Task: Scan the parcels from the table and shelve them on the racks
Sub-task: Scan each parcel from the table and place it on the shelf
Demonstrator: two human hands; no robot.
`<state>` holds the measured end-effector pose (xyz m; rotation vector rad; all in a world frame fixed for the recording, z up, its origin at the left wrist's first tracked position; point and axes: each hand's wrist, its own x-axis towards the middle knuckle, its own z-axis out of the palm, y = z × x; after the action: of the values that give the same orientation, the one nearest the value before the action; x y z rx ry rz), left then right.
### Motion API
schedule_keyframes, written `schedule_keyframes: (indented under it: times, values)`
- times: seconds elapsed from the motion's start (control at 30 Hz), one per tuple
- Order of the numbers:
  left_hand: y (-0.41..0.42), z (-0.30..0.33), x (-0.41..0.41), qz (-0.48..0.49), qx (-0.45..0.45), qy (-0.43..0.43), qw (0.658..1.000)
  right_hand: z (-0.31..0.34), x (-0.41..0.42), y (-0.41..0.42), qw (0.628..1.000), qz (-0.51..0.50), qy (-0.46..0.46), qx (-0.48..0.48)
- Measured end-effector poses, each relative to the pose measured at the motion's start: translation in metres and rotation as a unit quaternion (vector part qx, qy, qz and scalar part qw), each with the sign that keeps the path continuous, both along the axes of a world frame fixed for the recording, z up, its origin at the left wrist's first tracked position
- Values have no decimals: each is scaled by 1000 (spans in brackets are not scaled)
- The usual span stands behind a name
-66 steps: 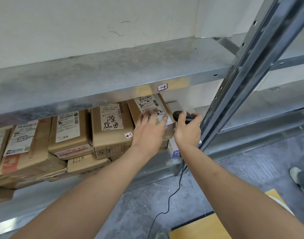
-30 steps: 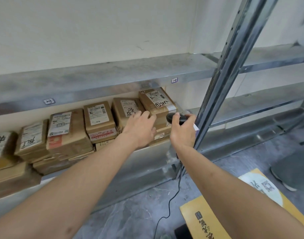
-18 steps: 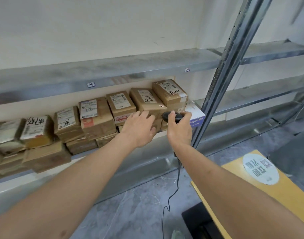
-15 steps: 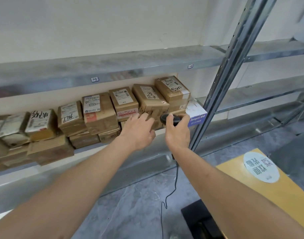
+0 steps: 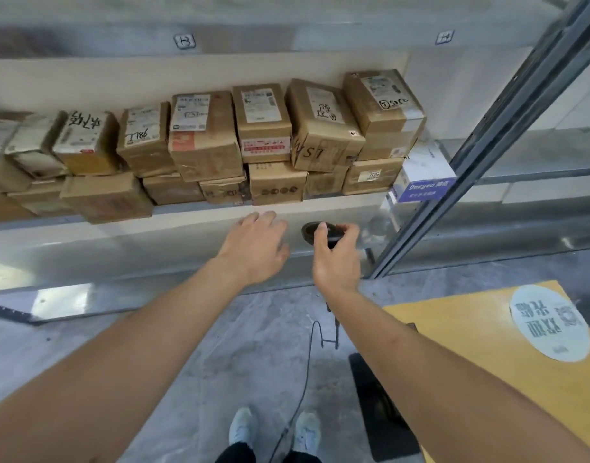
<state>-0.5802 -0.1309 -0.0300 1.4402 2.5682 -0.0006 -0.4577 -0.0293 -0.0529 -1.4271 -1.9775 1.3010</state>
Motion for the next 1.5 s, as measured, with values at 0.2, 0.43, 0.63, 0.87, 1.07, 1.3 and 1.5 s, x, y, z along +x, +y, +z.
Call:
schedule_keyframes:
  times: [0.2, 0.43, 0.63, 0.87, 1.07, 1.3, 1.5]
  values:
    - [4, -62, -7, 40, -20, -51, 998, -61, -15, 11, 999, 14, -9, -34]
    - [27, -165, -56, 48, -21, -59, 997, -161, -71, 33, 996, 43, -8, -73]
    - [48, -250, -97, 52, -28, -65, 996, -246, -119, 58, 995, 52, -18, -81]
    - [61, -326, -145, 66, -36, -48, 996, -332, -175, 80, 997, 36, -11, -65]
    - [74, -389, -184, 71, -15, -24, 997, -391, -217, 106, 999, 25, -7, -43]
    - [87, -446, -228, 73, 29, -12, 997, -437, -274, 129, 1000, 25, -6, -15]
    - [95, -472, -261, 63, 28, -2, 998, -461, -316, 144, 999, 38, -36, 1]
